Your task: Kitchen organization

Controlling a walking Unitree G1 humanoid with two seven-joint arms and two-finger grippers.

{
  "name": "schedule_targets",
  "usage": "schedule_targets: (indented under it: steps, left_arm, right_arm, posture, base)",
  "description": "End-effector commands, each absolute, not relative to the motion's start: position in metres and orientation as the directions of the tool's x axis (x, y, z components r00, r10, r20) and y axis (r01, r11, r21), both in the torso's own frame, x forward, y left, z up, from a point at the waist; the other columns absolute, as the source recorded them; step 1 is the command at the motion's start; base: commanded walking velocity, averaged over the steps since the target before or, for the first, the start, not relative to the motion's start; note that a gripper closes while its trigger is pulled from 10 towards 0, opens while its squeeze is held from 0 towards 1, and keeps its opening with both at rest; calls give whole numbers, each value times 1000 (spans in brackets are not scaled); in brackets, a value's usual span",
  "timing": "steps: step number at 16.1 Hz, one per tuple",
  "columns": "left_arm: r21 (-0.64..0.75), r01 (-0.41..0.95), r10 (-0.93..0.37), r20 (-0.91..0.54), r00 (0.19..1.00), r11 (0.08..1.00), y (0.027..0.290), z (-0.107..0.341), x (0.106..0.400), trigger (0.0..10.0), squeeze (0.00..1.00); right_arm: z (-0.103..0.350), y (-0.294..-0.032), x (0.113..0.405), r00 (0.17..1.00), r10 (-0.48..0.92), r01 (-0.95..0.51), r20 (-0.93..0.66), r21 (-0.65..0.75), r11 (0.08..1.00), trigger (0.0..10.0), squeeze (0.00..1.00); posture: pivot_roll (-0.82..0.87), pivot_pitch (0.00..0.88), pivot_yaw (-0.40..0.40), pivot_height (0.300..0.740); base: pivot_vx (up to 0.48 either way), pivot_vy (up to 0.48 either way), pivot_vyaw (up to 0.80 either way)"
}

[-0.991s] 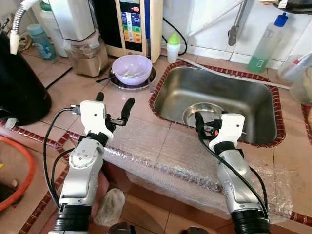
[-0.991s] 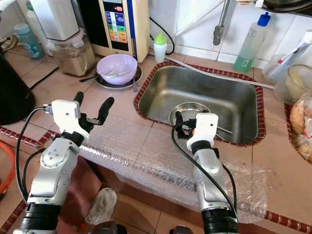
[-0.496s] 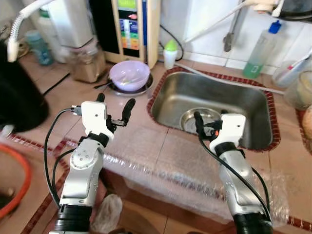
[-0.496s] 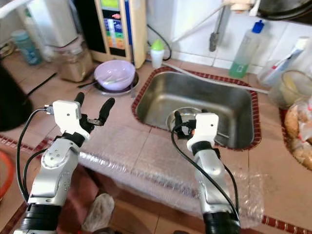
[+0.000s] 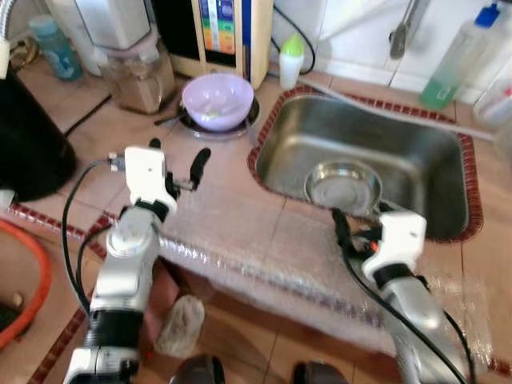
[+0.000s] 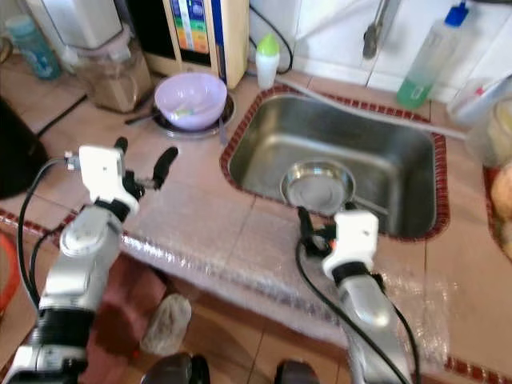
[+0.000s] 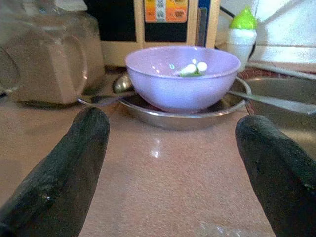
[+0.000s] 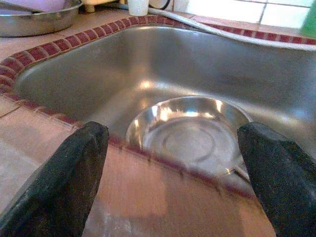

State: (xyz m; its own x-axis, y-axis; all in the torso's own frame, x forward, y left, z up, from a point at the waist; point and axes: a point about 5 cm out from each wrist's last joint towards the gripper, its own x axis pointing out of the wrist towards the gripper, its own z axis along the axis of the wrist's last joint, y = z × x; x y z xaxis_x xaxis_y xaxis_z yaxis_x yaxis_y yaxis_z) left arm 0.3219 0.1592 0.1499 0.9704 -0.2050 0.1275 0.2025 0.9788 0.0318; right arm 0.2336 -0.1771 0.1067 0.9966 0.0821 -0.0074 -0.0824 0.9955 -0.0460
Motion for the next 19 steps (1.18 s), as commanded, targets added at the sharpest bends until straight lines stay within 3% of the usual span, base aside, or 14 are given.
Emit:
schedule_targets:
  steps: [1,5,10,12,15,19]
  left_arm:
    - [44,226,-229,124,965,973,156,151,325,10000,0]
    - [137,299,-315,116,942,944,155,153,339,10000,0]
    - [215,257,-296,171,940,942,166,173,359,10000,0]
    - [222,245,-289,193,938,944,166,176,361,10000,0]
    - [229,226,-277,227,934,947,168,179,365,10000,0]
    - [238,215,-274,254,928,947,166,183,367,10000,0]
  right_arm:
    - [106,-182,228,998,60,-61,-34,-49,997,10000,0]
    - [109,-187,207,997,22,-28,-78,-71,997,10000,0]
    - [114,-198,193,995,-7,-3,-98,-96,995,10000,0]
    - [123,-189,196,997,53,-56,-55,-70,996,10000,0]
    - [173,-170,221,982,126,-119,142,-58,991,10000,0]
    - [189,-166,232,968,150,-133,200,-96,986,10000,0]
  posture:
    - [-178,252,46,740]
    - [-236,314,48,740]
    - [-267,326,55,740]
    - [-264,316,56,740]
    - [-259,299,56,740]
    - [-254,273,50,740]
  base:
    - [0,0,0]
    - [0,0,0]
    - [0,0,0]
    - [0,0,0]
    - [0,0,0]
    - [0,0,0]
